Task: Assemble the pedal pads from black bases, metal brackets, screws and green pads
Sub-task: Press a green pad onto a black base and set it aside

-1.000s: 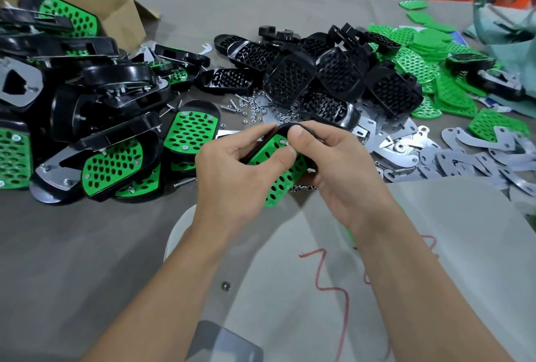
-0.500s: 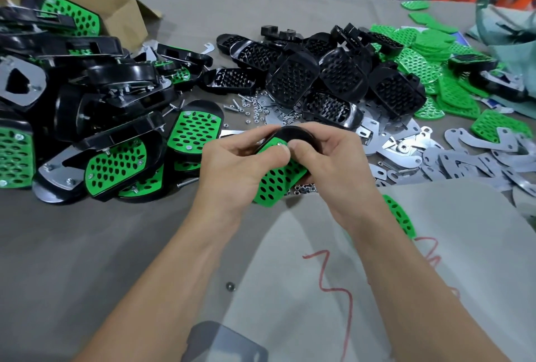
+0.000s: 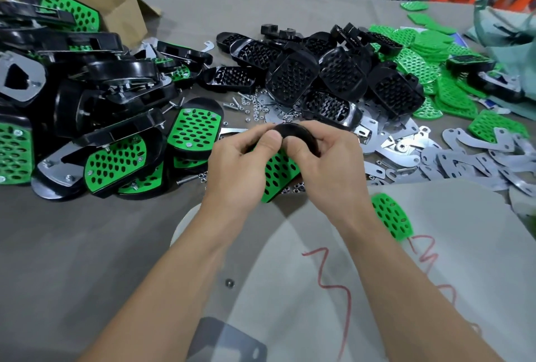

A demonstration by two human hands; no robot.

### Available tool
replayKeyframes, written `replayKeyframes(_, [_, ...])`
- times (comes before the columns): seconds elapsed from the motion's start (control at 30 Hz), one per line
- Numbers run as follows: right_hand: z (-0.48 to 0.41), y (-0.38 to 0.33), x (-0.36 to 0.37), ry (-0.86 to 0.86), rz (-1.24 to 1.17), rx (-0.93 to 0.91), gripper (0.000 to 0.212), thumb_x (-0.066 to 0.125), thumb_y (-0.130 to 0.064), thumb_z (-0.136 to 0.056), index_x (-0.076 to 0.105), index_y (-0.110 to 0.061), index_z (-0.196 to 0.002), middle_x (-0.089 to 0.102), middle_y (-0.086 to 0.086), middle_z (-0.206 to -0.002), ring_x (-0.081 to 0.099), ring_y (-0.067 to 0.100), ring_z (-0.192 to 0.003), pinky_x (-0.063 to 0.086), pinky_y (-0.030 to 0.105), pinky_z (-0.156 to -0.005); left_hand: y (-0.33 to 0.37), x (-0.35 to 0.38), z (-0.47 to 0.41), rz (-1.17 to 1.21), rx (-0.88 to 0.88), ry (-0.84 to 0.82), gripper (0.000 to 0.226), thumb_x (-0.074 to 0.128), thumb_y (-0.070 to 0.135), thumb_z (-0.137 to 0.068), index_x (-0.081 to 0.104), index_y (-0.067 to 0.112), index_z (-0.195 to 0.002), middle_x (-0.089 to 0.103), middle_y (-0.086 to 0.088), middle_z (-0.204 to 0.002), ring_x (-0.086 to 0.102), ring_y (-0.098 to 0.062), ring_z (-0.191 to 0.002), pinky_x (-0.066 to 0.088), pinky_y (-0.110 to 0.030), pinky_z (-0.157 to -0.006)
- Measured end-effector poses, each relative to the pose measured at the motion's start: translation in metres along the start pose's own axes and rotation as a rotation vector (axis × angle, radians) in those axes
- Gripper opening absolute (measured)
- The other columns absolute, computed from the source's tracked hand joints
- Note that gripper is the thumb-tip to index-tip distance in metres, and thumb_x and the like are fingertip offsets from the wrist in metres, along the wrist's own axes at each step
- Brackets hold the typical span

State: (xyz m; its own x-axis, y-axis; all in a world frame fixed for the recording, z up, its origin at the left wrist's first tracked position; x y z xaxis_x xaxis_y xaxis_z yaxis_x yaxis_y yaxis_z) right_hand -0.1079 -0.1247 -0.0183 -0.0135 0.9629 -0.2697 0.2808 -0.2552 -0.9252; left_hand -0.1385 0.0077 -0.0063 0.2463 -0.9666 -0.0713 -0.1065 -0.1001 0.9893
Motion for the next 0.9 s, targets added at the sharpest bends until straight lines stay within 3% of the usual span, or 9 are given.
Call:
replayKeyframes(0.17, [-0.001, 0.002, 0.002, 0.009, -0.064, 0.039, 0.013, 0.065, -0.013, -0.091, 0.077, -0.017, -0.095, 0.072, 0.008, -0.081, 0.066, 0.033, -0.08, 0.055, 0.051, -0.073, -0.004, -0.005, -0.005, -0.052, 0.027, -0.029, 0.024, 0.069, 0.031, -0.079, 0.077, 0.052, -0.087, 0.078, 0.012, -0.087, 0.073, -0.015, -0.092, 0.057, -0.032, -0.085])
replayKeyframes(0.33, [-0.004, -0.002, 0.004, -0.011, -0.034, -0.01, 0.011, 0.066, -0.014, -0.09, 0.076, -0.017, -0.091, 0.07, 0.009, -0.076, 0.064, 0.025, -0.07, 0.054, 0.047, -0.064, -0.003, -0.009, -0.006, -0.002, -0.006, 0.012, 0.026, 0.067, 0.028, -0.082, 0.076, 0.052, -0.077, 0.077, 0.019, -0.084, 0.07, 0.002, -0.083, 0.05, -0.012, -0.077])
replayKeyframes(0.43, [-0.009, 0.001, 0.004, -0.028, 0.011, 0.053, 0.012, 0.065, -0.021, -0.089, 0.076, -0.018, -0.092, 0.071, 0.012, -0.078, 0.067, 0.034, -0.077, 0.056, 0.056, -0.067, -0.007, -0.009, -0.008, 0.016, -0.105, -0.013, 0.018, 0.074, 0.026, -0.086, 0.077, 0.037, -0.099, 0.077, 0.017, -0.086, 0.071, 0.002, -0.082, 0.052, -0.015, -0.07])
replayKeyframes(0.5, [-0.009, 0.001, 0.001, 0.02, -0.061, 0.094, 0.012, 0.065, -0.018, -0.089, 0.077, -0.018, -0.091, 0.073, 0.013, -0.08, 0.069, 0.027, -0.073, 0.057, 0.057, -0.066, -0.011, -0.008, -0.007, 0.052, -0.201, -0.051, 0.044, 0.083, 0.023, -0.076, 0.072, 0.033, -0.117, 0.077, 0.016, -0.09, 0.072, 0.001, -0.08, 0.053, -0.015, -0.064])
replayKeyframes(0.57, [-0.007, -0.001, -0.003, 0.039, -0.18, 0.147, 0.013, 0.064, -0.013, -0.091, 0.077, -0.017, -0.09, 0.073, 0.016, -0.083, 0.069, 0.029, -0.072, 0.06, 0.058, -0.063, -0.013, -0.007, -0.007, -0.025, -0.219, -0.053, 0.053, 0.081, 0.027, -0.066, 0.072, 0.036, -0.117, 0.077, 0.013, -0.094, 0.073, -0.007, -0.087, 0.059, -0.027, -0.073])
replayKeyframes(0.67, [-0.005, 0.0, -0.004, 0.035, -0.216, 0.184, 0.013, 0.066, -0.013, -0.091, 0.077, -0.021, -0.089, 0.074, 0.011, -0.08, 0.071, 0.024, -0.07, 0.062, 0.05, -0.062, -0.012, -0.008, -0.006, -0.001, -0.231, -0.046, 0.036, 0.08, 0.022, -0.069, 0.08, 0.032, -0.103, 0.079, 0.006, -0.088, 0.076, -0.018, -0.086, 0.06, -0.036, -0.076])
replayKeyframes(0.77, [-0.004, -0.004, -0.007, 0.252, 0.087, 0.046, 0.012, 0.075, -0.023, -0.08, 0.073, -0.032, -0.088, 0.075, -0.014, -0.079, 0.072, 0.006, -0.076, 0.061, 0.037, -0.075, -0.013, -0.013, -0.007, -0.088, -0.192, 0.062, 0.036, 0.081, 0.025, -0.062, 0.082, 0.037, -0.096, 0.078, 0.009, -0.08, 0.076, -0.017, -0.082, 0.062, -0.036, -0.075])
replayKeyframes(0.83, [-0.001, -0.009, -0.008, 0.337, 0.18, -0.072, 0.012, 0.077, -0.029, -0.075, 0.073, -0.031, -0.086, 0.072, -0.019, -0.075, 0.069, 0.003, -0.071, 0.057, 0.026, -0.069, -0.012, -0.014, -0.006, -0.166, -0.153, 0.112, 0.036, 0.08, 0.029, -0.059, 0.08, 0.043, -0.092, 0.076, 0.014, -0.075, 0.074, -0.011, -0.076, 0.062, -0.036, -0.075])
replayKeyframes(0.9, [0.002, -0.011, -0.004, 0.273, 0.199, -0.117, 0.011, 0.076, -0.03, -0.073, 0.073, -0.03, -0.084, 0.07, -0.017, -0.071, 0.066, 0.004, -0.064, 0.055, 0.022, -0.062, -0.011, -0.013, -0.006, -0.203, -0.121, 0.119, 0.036, 0.081, 0.031, -0.059, 0.078, 0.045, -0.092, 0.075, 0.019, -0.073, 0.071, -0.005, -0.071, 0.061, -0.033, -0.074])
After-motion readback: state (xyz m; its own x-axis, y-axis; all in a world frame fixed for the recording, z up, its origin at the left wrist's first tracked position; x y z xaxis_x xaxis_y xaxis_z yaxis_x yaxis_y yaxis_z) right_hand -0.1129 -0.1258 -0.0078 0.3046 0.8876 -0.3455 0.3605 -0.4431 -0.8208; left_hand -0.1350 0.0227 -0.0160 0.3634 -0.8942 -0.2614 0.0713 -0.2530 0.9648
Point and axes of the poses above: each hand's wrist, its own z-axis away from the middle knuckle, its own x-axis out of the palm, y = z × x, the point moved 2 cm from there along -z, towards the middle knuckle
